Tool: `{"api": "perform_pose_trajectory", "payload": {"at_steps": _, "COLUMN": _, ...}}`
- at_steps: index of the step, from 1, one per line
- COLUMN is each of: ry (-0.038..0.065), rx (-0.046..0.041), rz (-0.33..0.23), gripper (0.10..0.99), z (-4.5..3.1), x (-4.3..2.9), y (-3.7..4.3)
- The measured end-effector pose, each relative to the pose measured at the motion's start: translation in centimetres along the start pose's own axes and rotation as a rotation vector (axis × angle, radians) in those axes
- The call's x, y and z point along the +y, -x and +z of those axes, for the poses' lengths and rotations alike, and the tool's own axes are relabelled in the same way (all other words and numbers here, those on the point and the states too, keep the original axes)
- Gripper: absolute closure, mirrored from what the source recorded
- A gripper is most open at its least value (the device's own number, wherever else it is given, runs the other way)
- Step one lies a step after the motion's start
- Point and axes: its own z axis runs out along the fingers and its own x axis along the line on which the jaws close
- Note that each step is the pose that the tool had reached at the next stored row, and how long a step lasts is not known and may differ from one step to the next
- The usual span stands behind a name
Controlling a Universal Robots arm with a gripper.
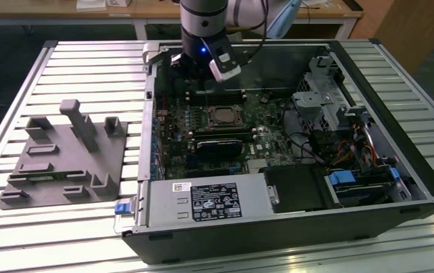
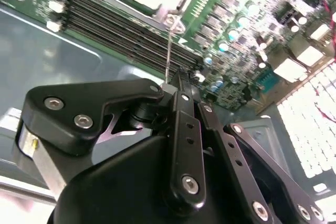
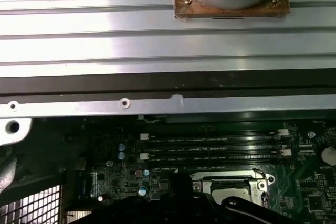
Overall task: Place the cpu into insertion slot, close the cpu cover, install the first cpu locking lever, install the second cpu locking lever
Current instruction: 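Install the first cpu locking lever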
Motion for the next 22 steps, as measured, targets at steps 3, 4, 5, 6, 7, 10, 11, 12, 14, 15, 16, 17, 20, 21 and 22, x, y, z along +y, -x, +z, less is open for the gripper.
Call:
{"api": "perform_pose_trajectory", "payload": {"at_steps": 3, "ry": -0.001, "rx": -0.0001, "rz": 0.0, "gripper": 0.98, "z": 0.01, "x": 0.08, "y": 1.07}}
{"api": "perform_pose_trajectory", "payload": {"at_steps": 4, "ry": -0.002, "rx": -0.0001, "rz": 0.0, "gripper": 0.98, "z": 0.01, "x": 0.11, "y": 1.42}}
{"api": "perform_pose_trajectory", "payload": {"at_steps": 5, "ry": -0.002, "rx": 0.0, "rz": 0.0, "gripper": 0.98, "z": 0.01, "x": 0.13, "y": 1.74}}
{"api": "perform_pose_trajectory", "payload": {"at_steps": 6, "ry": -0.003, "rx": 0.0, "rz": 0.0, "gripper": 0.98, "z": 0.01, "x": 0.16, "y": 2.02}}
{"api": "perform_pose_trajectory", "payload": {"at_steps": 7, "ry": -0.003, "rx": -0.0001, "rz": 0.0, "gripper": 0.98, "z": 0.02, "x": 0.18, "y": 2.29}}
{"api": "perform_pose_trajectory", "payload": {"at_steps": 10, "ry": -0.004, "rx": -0.0001, "rz": 0.0, "gripper": 0.98, "z": 0.02, "x": 0.23, "y": 3.06}}
{"api": "perform_pose_trajectory", "payload": {"at_steps": 11, "ry": -0.005, "rx": 0.0, "rz": 0.0, "gripper": 0.98, "z": 0.02, "x": 0.23, "y": 3.16}}
{"api": "perform_pose_trajectory", "payload": {"at_steps": 12, "ry": -0.004, "rx": -0.0001, "rz": 0.0, "gripper": 0.98, "z": 0.02, "x": 0.23, "y": 3.19}}
{"api": "perform_pose_trajectory", "payload": {"at_steps": 14, "ry": -0.004, "rx": -0.0001, "rz": 0.0, "gripper": 0.98, "z": 0.02, "x": 0.24, "y": 3.25}}
{"api": "perform_pose_trajectory", "payload": {"at_steps": 15, "ry": -0.005, "rx": -0.0002, "rz": 0.0, "gripper": 0.98, "z": 0.02, "x": 0.24, "y": 3.26}}
{"api": "perform_pose_trajectory", "payload": {"at_steps": 16, "ry": -0.007, "rx": -0.0024, "rz": 0.0, "gripper": 0.98, "z": 0.03, "x": 0.25, "y": 3.26}}
{"api": "perform_pose_trajectory", "payload": {"at_steps": 17, "ry": -0.012, "rx": -0.0108, "rz": -0.002, "gripper": 0.98, "z": 0.04, "x": 0.24, "y": 3.26}}
{"api": "perform_pose_trajectory", "payload": {"at_steps": 20, "ry": -0.027, "rx": -0.0476, "rz": -0.01, "gripper": 0.98, "z": 0.06, "x": 0.22, "y": 3.24}}
{"api": "perform_pose_trajectory", "payload": {"at_steps": 21, "ry": -0.03, "rx": -0.0592, "rz": -0.013, "gripper": 0.98, "z": 0.08, "x": 0.22, "y": 3.25}}
{"api": "perform_pose_trajectory", "payload": {"at_steps": 22, "ry": -0.032, "rx": -0.0685, "rz": -0.015, "gripper": 0.98, "z": 0.12, "x": 0.21, "y": 3.25}}
